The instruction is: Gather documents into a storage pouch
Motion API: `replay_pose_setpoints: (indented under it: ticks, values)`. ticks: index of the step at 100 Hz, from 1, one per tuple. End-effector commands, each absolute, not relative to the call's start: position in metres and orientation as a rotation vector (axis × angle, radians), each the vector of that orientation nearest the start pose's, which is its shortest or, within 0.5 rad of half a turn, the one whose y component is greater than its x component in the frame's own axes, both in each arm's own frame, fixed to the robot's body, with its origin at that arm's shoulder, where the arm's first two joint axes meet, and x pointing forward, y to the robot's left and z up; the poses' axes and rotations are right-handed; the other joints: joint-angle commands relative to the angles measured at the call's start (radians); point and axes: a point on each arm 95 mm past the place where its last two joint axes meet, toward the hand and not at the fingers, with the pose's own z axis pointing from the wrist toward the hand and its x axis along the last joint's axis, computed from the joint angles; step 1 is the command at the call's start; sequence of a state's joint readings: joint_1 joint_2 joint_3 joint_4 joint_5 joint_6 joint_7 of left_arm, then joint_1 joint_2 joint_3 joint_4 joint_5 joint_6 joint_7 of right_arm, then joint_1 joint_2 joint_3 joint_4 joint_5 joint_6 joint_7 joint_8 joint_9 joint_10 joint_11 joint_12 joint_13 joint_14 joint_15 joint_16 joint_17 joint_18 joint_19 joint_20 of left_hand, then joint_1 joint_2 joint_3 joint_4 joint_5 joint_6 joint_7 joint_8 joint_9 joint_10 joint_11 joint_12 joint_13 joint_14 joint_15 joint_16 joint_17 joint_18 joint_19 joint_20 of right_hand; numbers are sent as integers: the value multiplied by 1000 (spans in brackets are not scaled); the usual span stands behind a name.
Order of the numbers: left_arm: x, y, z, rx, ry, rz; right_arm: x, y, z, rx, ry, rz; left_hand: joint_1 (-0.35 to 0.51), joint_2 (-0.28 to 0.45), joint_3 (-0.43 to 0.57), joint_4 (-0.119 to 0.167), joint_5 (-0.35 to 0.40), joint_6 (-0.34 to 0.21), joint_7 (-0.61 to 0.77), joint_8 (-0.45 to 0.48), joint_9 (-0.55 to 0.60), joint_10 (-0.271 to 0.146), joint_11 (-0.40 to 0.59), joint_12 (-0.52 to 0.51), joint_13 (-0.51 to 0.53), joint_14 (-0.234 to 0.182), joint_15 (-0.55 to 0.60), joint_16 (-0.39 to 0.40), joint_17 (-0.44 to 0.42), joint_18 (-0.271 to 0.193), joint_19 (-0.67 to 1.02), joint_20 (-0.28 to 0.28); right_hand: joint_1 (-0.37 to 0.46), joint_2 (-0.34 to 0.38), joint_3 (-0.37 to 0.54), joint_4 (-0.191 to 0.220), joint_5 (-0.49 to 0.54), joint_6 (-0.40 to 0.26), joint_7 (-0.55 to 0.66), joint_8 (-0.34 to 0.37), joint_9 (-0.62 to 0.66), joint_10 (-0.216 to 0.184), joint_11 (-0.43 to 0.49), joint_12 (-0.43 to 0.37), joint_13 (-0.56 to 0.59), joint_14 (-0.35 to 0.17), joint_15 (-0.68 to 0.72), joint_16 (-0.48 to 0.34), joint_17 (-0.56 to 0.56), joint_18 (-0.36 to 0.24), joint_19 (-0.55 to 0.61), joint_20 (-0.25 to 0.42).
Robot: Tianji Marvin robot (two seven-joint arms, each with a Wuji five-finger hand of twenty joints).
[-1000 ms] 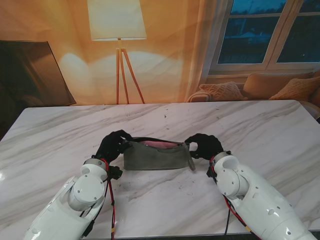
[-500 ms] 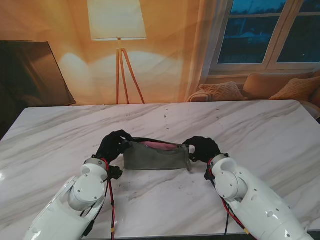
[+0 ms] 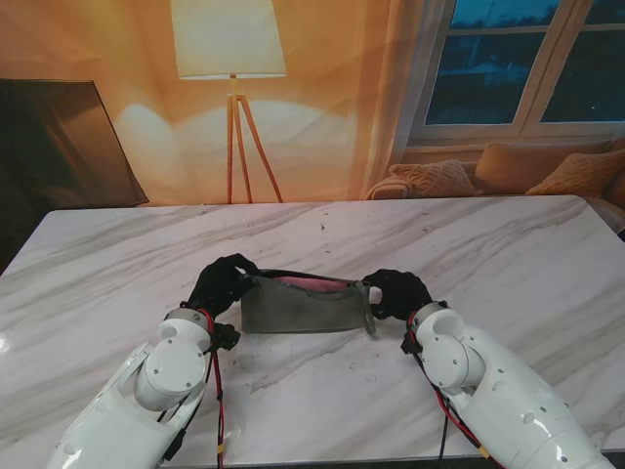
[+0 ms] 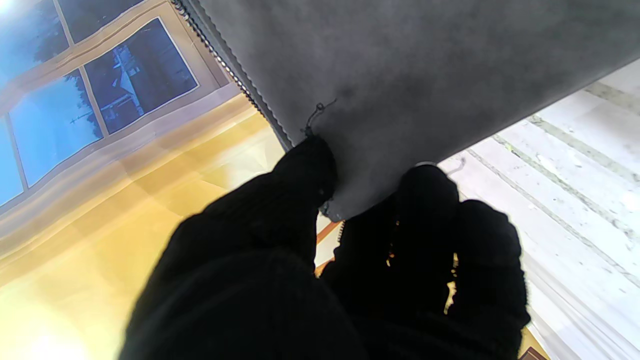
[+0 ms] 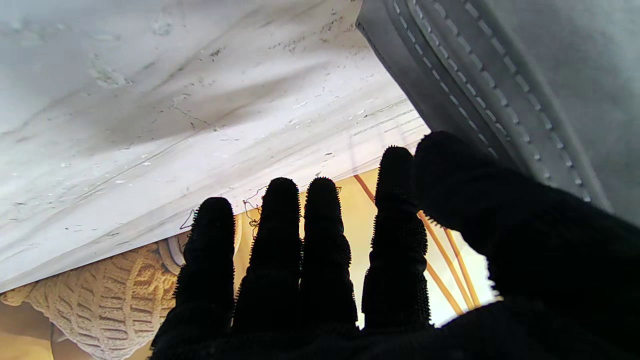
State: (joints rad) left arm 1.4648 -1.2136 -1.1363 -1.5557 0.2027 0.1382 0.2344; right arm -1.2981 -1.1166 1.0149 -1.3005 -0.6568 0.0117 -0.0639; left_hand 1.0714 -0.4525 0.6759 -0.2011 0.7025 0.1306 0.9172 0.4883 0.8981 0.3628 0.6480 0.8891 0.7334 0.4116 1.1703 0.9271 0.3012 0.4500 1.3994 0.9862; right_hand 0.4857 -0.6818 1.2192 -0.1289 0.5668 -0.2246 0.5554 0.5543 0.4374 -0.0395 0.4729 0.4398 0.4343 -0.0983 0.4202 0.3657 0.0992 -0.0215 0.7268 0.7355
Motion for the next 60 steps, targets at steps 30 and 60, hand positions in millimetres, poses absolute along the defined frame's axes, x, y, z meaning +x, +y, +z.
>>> replay_pose_setpoints:
  ticks: [30, 60]
  values:
    - [430, -40, -309, -1947, 744, -1925, 453, 13, -351, 1493, 1435, 1622, 46, 13, 34, 6, 34, 1, 58, 27, 51, -5, 104, 43, 61, 57, 53, 15, -6, -62, -10, 20, -24, -60, -9, -20, -29, 2, -17, -10, -60, -4, -2, -8, -1, -1, 3, -7, -11, -6, 11, -21]
    - [430, -40, -308, -1948, 743, -1923, 454, 10, -348, 1488, 1489, 1593, 49, 14, 35, 6, 35, 4, 59, 30, 52, -1, 111, 42, 66, 59, 57, 17, -2, -61, -9, 26, 34, -73, 37, -8, -87, 22, -48, -25, -85, -7, -12, -12, -7, -7, -16, -18, -7, -7, -4, -36]
